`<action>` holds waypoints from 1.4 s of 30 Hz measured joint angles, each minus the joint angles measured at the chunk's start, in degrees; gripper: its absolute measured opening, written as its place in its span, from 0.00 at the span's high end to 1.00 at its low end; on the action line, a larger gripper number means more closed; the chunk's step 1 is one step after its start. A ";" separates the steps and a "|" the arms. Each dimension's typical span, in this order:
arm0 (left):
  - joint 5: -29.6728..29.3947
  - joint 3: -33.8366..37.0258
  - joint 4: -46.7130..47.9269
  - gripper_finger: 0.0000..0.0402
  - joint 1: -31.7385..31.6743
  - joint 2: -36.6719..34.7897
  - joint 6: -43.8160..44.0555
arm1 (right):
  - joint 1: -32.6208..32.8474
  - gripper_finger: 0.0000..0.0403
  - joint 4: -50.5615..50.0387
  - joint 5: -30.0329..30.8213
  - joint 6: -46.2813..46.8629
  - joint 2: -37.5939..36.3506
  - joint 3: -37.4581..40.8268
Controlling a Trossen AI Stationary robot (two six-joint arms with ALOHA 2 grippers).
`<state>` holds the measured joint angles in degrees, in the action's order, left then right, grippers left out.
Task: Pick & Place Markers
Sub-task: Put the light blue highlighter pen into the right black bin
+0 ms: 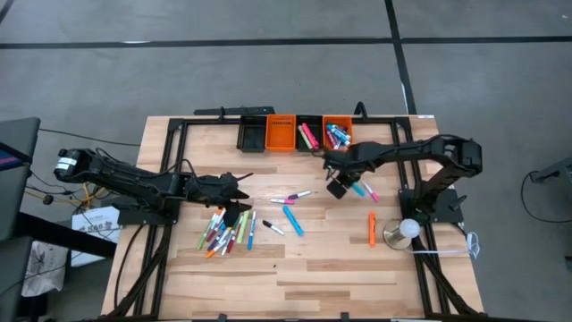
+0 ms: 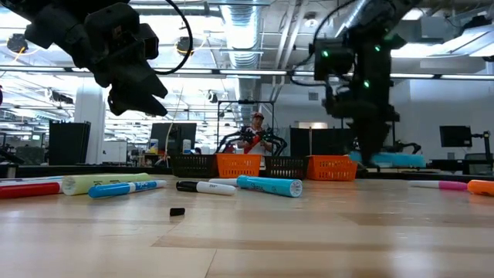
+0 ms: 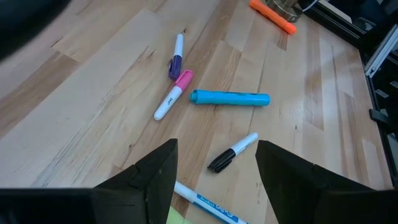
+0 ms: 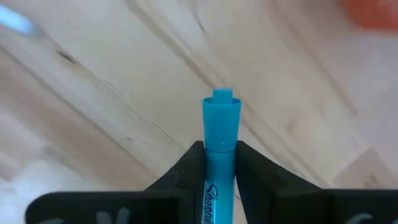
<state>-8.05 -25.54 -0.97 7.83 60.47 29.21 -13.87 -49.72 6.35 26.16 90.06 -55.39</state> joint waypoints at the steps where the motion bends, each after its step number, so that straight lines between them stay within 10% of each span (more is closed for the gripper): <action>1: 0.00 0.00 0.00 0.47 -0.02 0.00 0.00 | 0.00 0.84 0.02 0.00 -0.72 0.00 -1.57; 20: 0.00 0.00 -0.22 0.47 -0.02 0.00 -0.31 | -11.11 0.84 30.98 1.09 -17.17 0.35 -19.92; 42: 0.00 0.00 -0.18 0.47 -0.02 0.00 -0.66 | -20.37 0.84 33.51 -2.49 -17.15 16.04 -19.87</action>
<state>-8.05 -25.54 -1.15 7.81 60.47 28.56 -34.24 -16.21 3.86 9.02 106.11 -75.26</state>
